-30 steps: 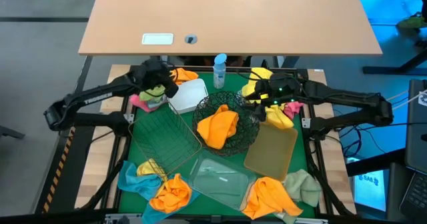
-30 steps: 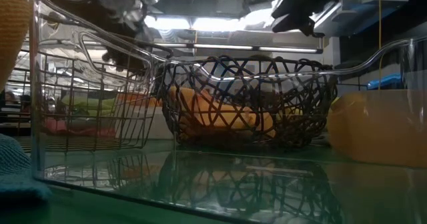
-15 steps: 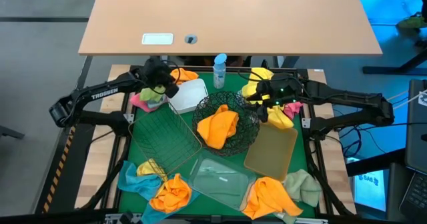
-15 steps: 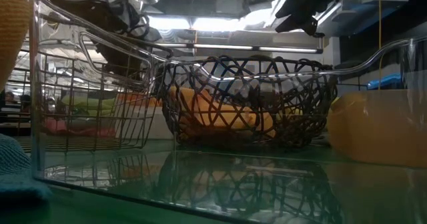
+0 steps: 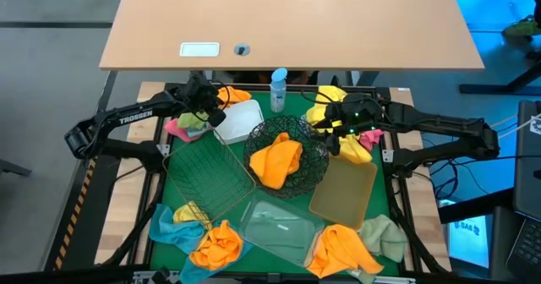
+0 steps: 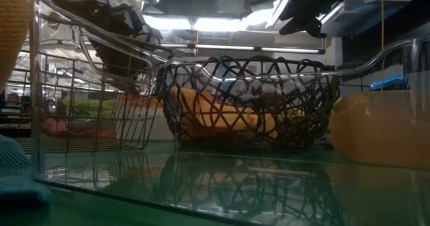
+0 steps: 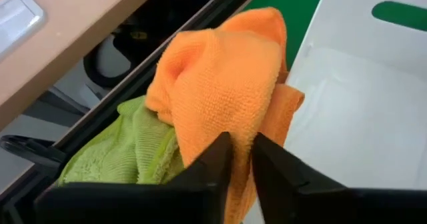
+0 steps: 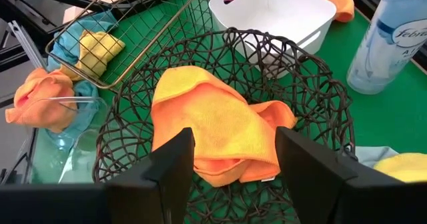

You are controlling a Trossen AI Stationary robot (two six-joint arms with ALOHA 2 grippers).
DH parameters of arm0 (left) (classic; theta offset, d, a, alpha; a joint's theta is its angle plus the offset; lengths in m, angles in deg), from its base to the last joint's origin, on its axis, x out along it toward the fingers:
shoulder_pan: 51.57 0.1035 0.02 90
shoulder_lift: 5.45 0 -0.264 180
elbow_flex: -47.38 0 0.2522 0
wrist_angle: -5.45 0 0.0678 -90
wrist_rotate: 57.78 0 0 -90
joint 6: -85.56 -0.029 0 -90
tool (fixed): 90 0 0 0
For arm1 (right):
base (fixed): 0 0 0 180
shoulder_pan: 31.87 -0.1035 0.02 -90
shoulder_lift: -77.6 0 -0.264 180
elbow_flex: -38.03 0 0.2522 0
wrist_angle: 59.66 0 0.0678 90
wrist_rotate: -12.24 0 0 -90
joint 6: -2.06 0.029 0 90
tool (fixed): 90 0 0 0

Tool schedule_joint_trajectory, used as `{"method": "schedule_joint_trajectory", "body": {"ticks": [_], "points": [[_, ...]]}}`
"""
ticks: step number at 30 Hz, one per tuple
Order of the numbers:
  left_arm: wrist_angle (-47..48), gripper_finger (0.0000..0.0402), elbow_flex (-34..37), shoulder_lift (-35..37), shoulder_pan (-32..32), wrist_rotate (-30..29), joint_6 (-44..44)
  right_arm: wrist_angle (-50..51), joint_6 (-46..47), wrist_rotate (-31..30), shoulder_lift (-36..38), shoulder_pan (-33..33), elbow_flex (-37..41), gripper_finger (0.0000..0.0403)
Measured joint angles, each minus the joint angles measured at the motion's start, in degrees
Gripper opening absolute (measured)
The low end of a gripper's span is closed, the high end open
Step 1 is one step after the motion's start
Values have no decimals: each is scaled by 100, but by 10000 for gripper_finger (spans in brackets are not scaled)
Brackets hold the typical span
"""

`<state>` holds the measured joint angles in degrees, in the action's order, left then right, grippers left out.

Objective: Sort microfiber towel by color & place in baskets
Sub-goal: Put the orange towel into the round wire basket

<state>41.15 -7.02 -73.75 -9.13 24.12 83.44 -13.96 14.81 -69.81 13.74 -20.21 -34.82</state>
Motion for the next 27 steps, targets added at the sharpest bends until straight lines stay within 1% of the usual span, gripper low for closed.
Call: {"method": "schedule_joint_trajectory", "body": {"ticks": [2, 3, 7, 11, 14, 17, 20, 27], "points": [[-5, 16, 0, -13, -2, 7, 1, -2, 0, 0, 0, 0, 0, 209], [-36, 9, 0, -11, -2, 9, 13, -2, 0, -2, 0, 0, 0, 209], [-219, 4, -7, 152, -22, 123, 30, -2, 0, -2, 0, 0, 0, 209], [-220, 2, -309, 359, -62, 563, 100, -2, 0, -4, 0, 0, 0, 209], [-236, 2, -672, 500, -200, 914, 309, -2, 0, -4, 0, 0, 0, 209], [-245, 1, -1084, 601, -433, 1194, 352, -2, 0, -4, 0, 0, 0, 209], [-249, 1, -1518, 636, -745, 1341, 356, -2, -1, -7, 0, 0, 0, 209], [-369, 1, -2394, 639, -1601, 1377, 354, -2, -1, -39, 0, -2, 0, 209]]}}
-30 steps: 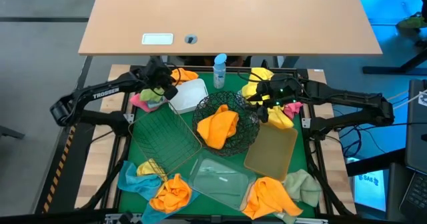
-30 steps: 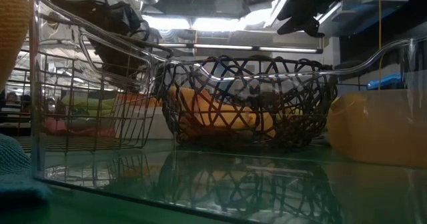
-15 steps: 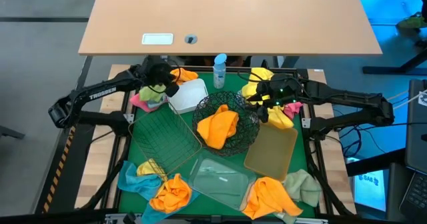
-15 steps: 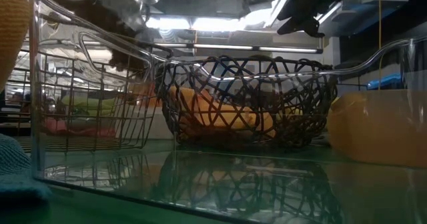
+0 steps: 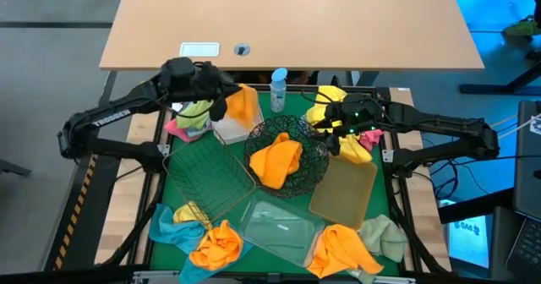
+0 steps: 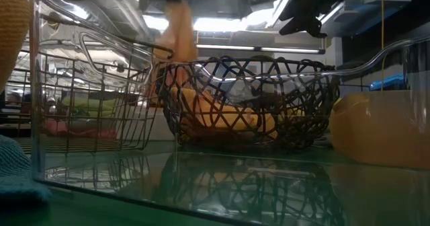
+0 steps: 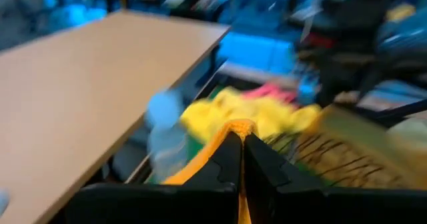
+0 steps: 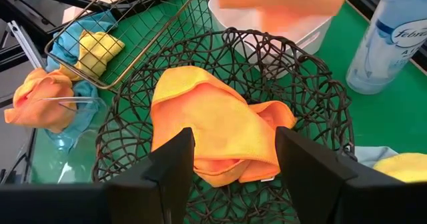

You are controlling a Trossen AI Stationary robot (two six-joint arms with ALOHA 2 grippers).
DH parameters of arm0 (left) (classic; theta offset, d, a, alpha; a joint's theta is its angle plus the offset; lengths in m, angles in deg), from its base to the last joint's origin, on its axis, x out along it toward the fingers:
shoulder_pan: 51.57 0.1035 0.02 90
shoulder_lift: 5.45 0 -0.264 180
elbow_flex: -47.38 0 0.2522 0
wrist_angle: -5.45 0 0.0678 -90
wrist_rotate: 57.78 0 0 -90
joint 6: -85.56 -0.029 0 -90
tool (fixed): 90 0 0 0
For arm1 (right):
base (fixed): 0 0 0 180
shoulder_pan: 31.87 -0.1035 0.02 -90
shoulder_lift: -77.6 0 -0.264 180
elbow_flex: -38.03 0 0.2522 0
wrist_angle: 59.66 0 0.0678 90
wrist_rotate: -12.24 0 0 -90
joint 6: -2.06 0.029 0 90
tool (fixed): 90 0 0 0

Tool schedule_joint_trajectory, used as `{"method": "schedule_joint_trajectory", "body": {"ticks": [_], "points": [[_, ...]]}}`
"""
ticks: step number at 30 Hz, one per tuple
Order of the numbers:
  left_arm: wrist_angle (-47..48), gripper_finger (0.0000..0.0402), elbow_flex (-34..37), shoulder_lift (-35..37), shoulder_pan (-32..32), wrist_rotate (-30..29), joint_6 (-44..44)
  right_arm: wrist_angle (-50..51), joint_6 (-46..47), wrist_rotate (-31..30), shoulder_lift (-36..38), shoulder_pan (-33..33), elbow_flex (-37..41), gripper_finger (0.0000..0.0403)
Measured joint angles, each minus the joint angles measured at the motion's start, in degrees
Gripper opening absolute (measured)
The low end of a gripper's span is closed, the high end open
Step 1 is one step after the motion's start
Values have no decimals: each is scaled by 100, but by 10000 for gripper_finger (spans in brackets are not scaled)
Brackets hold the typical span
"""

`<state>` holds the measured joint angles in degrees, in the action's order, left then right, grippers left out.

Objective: Sort microfiber towel by color & place in baskets
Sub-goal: Put the orange towel into the round wire basket

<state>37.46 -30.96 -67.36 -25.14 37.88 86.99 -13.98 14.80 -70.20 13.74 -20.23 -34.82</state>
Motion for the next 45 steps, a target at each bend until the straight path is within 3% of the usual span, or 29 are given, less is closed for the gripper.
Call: {"method": "schedule_joint_trajectory", "body": {"ticks": [11, 19, 33, 40, 45], "points": [[-1128, 0, -378, -7, -1415, 5, 4, 106, -7, -934, 0, 2, 0, 209], [-2279, 0, -378, -137, -1995, -12, 0, 551, 1, -1537, 0, 2, 0, 209], [-3721, 0, -382, -1012, -2128, -2, -6, 1712, 1, -1611, -2, 0, 0, 209], [-4853, 0, -382, -1291, -2125, 388, -7, 2131, 38, -1611, -2, 2, 0, 209], [-4827, 0, -382, -1298, -2125, 475, -4, 2233, 47, -1611, -2, 1, 0, 209]]}}
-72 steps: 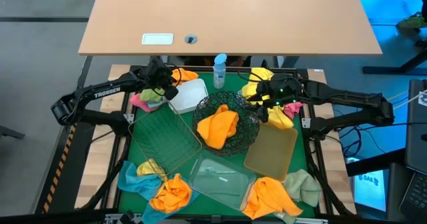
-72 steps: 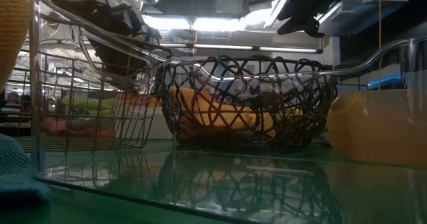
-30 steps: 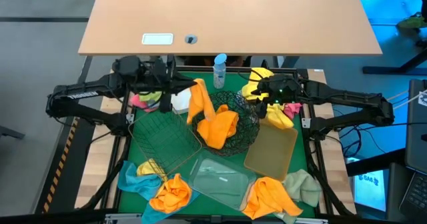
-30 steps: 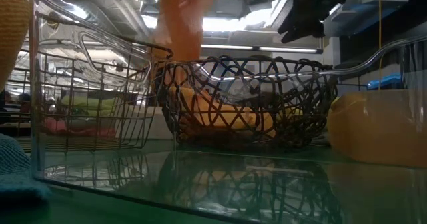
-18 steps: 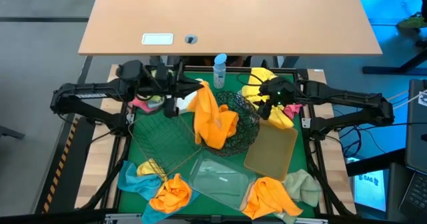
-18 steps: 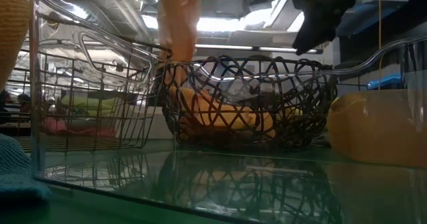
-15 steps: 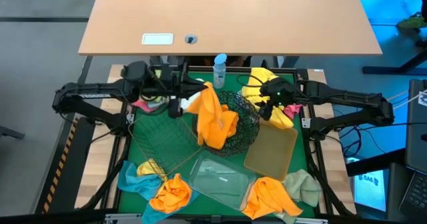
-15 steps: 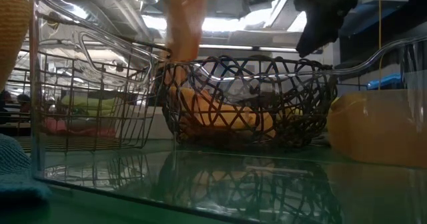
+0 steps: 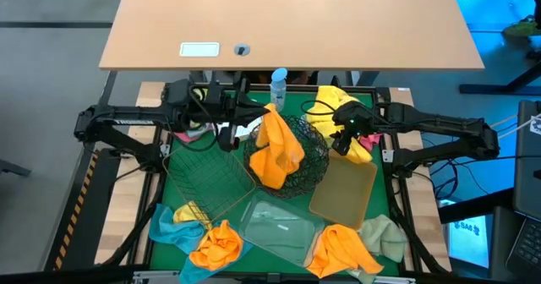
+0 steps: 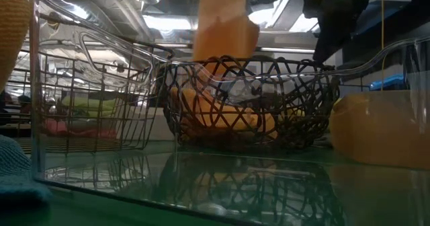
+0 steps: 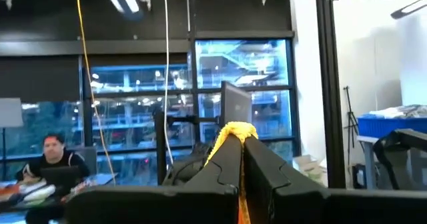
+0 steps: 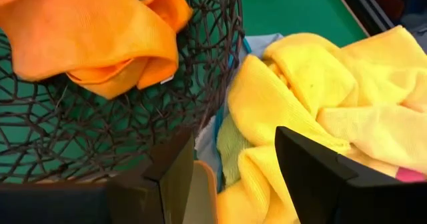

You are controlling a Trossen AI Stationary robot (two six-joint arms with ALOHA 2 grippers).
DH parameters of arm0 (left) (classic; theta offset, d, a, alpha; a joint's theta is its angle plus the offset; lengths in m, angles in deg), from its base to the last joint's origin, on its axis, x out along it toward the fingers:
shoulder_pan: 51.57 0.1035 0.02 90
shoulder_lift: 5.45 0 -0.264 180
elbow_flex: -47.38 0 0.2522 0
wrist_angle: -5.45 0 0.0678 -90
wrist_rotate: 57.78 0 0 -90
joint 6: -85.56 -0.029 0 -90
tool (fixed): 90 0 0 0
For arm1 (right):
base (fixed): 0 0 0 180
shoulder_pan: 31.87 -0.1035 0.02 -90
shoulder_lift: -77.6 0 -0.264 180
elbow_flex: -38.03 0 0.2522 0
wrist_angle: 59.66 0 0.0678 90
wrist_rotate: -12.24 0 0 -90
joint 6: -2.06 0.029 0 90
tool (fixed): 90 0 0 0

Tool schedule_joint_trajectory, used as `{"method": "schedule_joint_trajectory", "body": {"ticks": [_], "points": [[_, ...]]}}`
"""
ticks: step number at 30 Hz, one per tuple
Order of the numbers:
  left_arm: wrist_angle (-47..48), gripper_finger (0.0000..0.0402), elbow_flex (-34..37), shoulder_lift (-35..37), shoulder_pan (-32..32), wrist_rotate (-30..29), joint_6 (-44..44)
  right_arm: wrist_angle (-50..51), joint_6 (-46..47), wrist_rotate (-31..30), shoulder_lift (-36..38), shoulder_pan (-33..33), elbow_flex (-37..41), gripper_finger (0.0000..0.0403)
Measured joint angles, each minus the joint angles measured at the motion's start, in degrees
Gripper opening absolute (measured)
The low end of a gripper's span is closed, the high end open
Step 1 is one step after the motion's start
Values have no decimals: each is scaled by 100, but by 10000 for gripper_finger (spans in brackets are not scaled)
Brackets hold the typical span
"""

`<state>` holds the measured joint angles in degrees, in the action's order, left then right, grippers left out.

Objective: Sort microfiber towel by color & place in baskets
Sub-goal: Put the orange towel into the round wire basket

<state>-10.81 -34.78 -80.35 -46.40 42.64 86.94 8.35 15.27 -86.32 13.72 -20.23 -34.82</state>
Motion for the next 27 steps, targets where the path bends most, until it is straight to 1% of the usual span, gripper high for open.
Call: {"method": "schedule_joint_trajectory", "body": {"ticks": [3, 6, 10, 14, 17, 22, 25, 27], "points": [[472, 0, 0, 0, 0, 1, -2, 0, 0, 0, 0, 1, 0, 209], [1406, 0, 0, -4, 0, -104, -6, -2, 0, 0, 0, 0, 0, 209], [2679, 0, 0, -188, 0, -617, -46, 2, 2, 0, 0, -1, 0, 209], [3504, 0, 0, -604, 0, -1128, -48, 150, 2, -2, 0, 2, 0, 209], [3748, 0, 4, -1014, 2, -1225, -48, 291, 74, -2, 0, 1, 0, 209], [3736, 0, 4, -1687, 0, -1226, -50, 327, 212, -4, 0, 2, 10, 209], [3756, 5, 4, -2027, 0, -1224, -24, 232, 226, -7, 0, -1, 207, 209], [3763, 15, 4, -2168, 0, -1226, -2, 255, 392, -93, -2, -1, 410, 209]]}}
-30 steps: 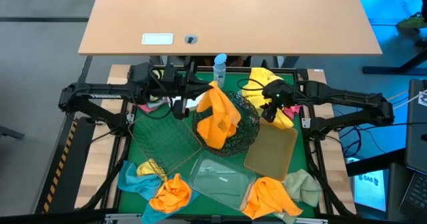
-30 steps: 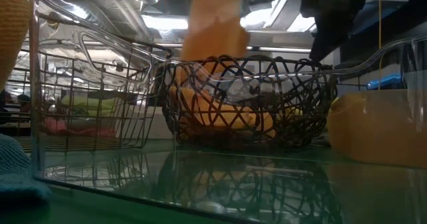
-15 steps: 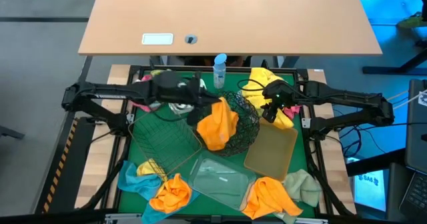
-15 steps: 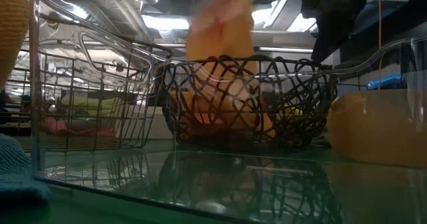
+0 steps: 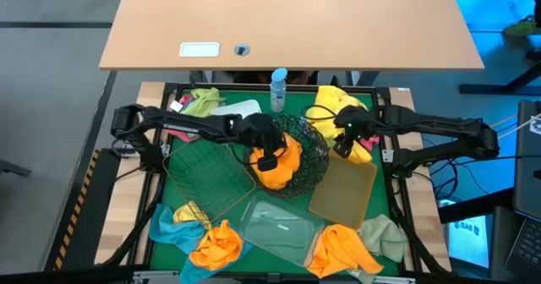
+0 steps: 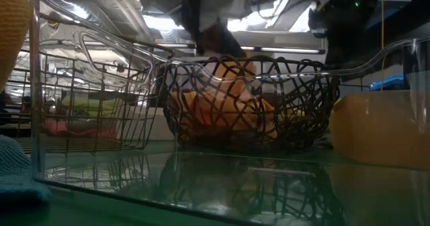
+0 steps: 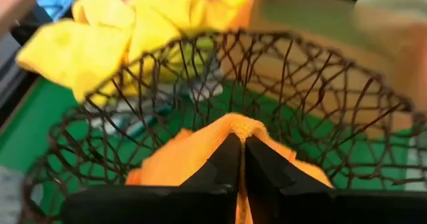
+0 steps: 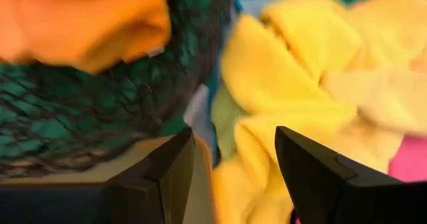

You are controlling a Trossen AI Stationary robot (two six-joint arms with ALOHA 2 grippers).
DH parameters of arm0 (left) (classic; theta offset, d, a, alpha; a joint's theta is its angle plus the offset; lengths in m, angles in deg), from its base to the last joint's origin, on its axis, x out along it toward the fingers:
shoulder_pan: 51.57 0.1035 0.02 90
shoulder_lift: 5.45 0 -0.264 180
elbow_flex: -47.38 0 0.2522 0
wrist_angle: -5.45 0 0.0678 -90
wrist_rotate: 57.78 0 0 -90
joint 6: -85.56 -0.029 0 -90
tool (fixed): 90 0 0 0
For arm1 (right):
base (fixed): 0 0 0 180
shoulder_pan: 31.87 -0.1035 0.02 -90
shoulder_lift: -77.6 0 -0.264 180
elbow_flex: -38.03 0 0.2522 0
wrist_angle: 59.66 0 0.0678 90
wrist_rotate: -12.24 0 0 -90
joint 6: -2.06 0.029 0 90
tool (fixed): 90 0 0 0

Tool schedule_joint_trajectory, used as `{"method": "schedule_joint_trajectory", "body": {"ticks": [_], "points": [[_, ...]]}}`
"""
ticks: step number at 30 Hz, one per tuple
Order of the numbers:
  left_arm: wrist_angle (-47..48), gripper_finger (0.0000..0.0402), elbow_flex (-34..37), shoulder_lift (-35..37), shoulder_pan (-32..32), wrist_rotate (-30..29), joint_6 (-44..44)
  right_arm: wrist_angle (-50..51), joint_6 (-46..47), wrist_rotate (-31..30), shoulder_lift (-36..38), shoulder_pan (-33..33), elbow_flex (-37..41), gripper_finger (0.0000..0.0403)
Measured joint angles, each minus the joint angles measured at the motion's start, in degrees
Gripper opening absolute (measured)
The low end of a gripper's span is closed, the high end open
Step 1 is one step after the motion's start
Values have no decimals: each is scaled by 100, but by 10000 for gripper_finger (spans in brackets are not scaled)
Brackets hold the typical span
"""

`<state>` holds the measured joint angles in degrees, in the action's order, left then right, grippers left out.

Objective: Sort microfiber towel by color & place in baskets
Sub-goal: Put the orange towel into the round wire basket, then put the yellow towel into the white bin

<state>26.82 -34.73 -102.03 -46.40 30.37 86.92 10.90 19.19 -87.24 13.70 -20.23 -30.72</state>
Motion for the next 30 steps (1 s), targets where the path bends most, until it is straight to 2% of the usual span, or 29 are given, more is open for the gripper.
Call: {"method": "schedule_joint_trajectory", "body": {"ticks": [8, 14, 23, 26, 30], "points": [[8, 71, 0, -75, 0, -1, -14, 25, 397, -679, 0, 0, 678, 209], [12, 99, 0, -75, -6, 142, -4, 10, 409, -552, 0, 0, 977, 209], [-89, 101, 0, -75, -9, 151, -4, -220, 410, -432, 0, 0, 1260, 207], [-99, 101, 0, -75, -11, 151, -4, -361, 408, -364, 0, 0, 1260, 189], [-99, 101, 0, -72, -9, 151, -4, -483, 408, -334, 0, 0, 1260, 131]]}}
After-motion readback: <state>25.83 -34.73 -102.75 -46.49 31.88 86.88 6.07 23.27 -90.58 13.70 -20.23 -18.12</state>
